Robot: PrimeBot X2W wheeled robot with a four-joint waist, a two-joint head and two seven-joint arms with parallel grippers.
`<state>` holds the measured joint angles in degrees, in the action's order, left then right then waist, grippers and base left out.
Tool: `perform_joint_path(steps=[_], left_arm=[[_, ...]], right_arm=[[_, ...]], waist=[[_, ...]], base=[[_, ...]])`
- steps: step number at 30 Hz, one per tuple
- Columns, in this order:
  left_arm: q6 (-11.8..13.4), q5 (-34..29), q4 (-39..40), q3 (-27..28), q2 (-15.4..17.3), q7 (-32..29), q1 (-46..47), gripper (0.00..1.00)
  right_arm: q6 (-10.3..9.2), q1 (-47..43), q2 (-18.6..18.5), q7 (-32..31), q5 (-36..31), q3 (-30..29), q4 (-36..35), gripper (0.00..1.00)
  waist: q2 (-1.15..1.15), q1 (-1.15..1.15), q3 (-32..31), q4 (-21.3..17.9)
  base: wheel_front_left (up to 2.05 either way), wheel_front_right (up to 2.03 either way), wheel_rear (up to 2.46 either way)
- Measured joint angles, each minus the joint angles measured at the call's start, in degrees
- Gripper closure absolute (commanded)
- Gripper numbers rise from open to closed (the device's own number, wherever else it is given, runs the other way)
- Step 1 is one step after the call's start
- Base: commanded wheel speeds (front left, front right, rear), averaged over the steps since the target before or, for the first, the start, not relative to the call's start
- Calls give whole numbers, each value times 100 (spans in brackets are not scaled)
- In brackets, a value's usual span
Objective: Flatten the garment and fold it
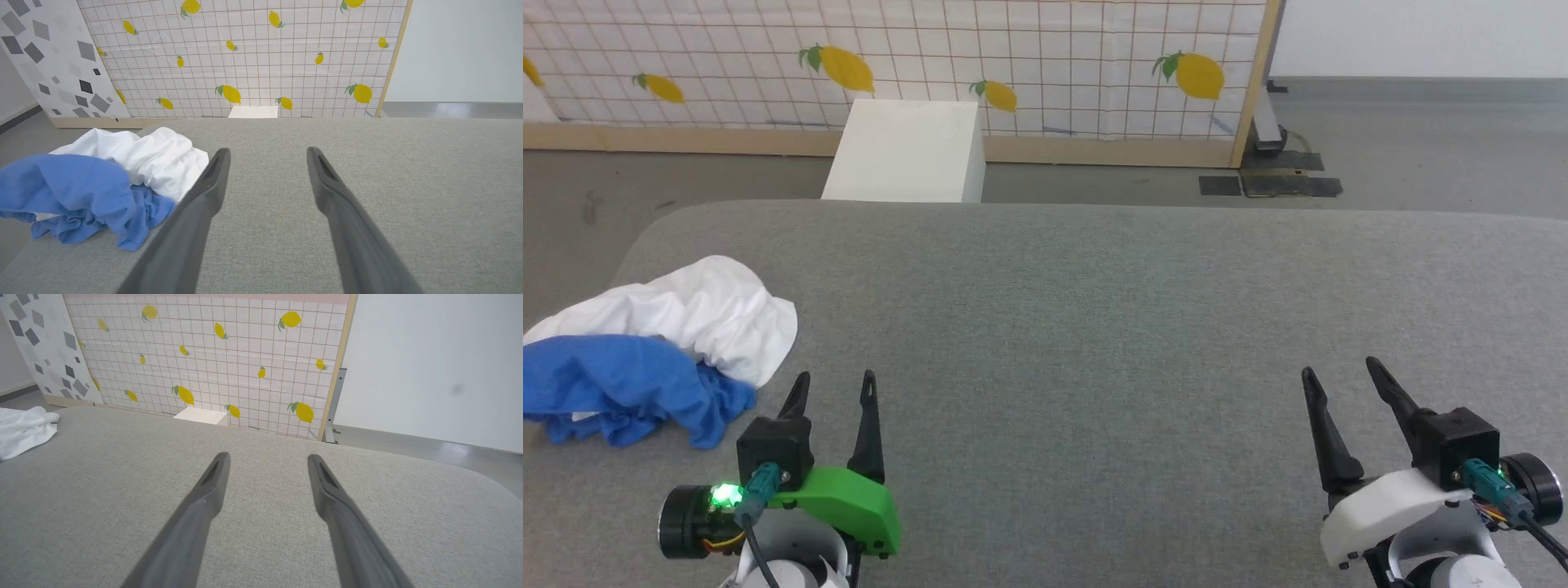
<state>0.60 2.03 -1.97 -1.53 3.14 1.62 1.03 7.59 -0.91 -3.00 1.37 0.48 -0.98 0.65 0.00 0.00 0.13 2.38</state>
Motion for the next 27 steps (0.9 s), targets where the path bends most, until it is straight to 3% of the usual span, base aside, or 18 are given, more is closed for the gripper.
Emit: perform_joint_path(steps=[27], left_arm=[[197,176,-82,-11,19,349,16,0]], right_arm=[[0,29,1,261,37,34,112,0]], waist=[[0,0,45,1070]], base=[[0,0,0]])
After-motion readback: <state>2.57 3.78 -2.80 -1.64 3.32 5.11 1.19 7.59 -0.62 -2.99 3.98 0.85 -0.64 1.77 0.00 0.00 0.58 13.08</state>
